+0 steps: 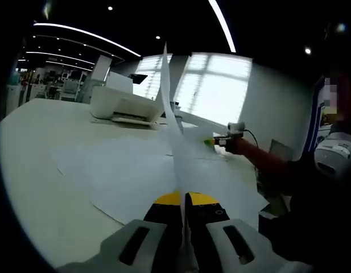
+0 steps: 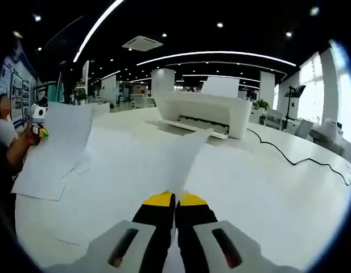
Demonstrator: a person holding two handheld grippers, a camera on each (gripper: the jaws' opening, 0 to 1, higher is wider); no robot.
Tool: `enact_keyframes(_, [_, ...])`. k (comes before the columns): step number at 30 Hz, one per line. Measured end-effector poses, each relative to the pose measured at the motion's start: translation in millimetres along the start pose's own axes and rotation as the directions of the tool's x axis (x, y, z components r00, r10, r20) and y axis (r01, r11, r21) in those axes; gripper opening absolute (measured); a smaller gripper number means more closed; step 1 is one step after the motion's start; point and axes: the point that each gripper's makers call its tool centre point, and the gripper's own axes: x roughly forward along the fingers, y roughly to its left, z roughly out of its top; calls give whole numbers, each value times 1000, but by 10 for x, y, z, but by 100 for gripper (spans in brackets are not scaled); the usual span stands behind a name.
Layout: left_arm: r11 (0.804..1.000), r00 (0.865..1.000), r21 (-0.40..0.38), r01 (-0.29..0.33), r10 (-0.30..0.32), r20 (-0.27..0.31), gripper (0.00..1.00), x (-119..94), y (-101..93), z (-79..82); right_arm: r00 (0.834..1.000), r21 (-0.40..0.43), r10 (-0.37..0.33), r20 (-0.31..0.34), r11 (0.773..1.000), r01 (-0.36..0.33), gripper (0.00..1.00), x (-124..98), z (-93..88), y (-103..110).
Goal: Organize the stack of printing papers by aligning and flattening the scattered papers on the table
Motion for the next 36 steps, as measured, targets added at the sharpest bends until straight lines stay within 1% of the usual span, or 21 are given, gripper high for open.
enact_keyframes(4, [1000, 1000, -2, 0, 0, 0, 6, 0, 1, 1, 999, -47, -19, 29, 999, 20, 0, -78, 104, -4])
enact_keyframes(6, [1000, 1000, -2, -2, 2, 1, 6, -2, 8, 4, 998, -76, -31, 60, 996, 36, 0, -141, 208, -9])
enact_keyframes(13, [1000, 1000, 0, -5, 5, 1, 6, -8, 22, 7, 992, -122, -52, 117, 990, 67, 0, -304, 453, 29])
enact_keyframes(17, [1000, 1000, 3, -6, 6, 2, 6, -9, 22, 7, 988, -137, -66, 142, 987, 86, 0, -370, 549, 22])
enact_keyframes(20, [1000, 1000, 6, -7, 7, 2, 6, -11, 21, 5, 982, -132, -77, 173, 986, 101, 0, -441, 643, 15])
enact_keyframes(24, [1000, 1000, 10, -7, 7, 4, 6, -13, 15, 4, 976, -128, -91, 198, 985, 118, 0, -489, 701, -6])
enact_keyframes(26, [1000, 1000, 11, -7, 7, 4, 6, -13, 12, 4, 976, -131, -99, 193, 983, 126, 0, -485, 680, -25])
enact_keyframes(28, [1000, 1000, 14, -7, 7, 4, 6, -11, 7, 2, 981, -120, -113, 159, 984, 133, 0, -447, 571, -83])
enact_keyframes(29, [1000, 1000, 16, -7, 7, 4, 6, -8, -1, -1, 981, -118, -117, 154, 984, 136, 0, -441, 553, -93])
enact_keyframes(30, [1000, 1000, 18, -7, 7, 4, 6, -6, -5, -3, 983, -115, -133, 128, 982, 148, 0, -416, 468, -139])
enact_keyframes(33, [1000, 1000, 20, -6, 6, 3, 6, -6, -7, -5, 990, -91, -136, 40, 986, 139, 0, -328, 199, -184])
enact_keyframes(34, [1000, 1000, 21, -6, 6, 3, 6, -6, -5, -6, 990, -82, -143, 11, 986, 143, 0, -301, 110, -206])
enact_keyframes(35, [1000, 1000, 22, -7, 6, 2, 6, -6, -5, -6, 989, -89, -148, 1, 985, 148, 0, -279, 67, -224])
enact_keyframes(36, [1000, 1000, 24, -7, 7, 2, 6, -6, -6, -7, 988, -94, -150, -30, 985, 147, 0, -242, -34, -242])
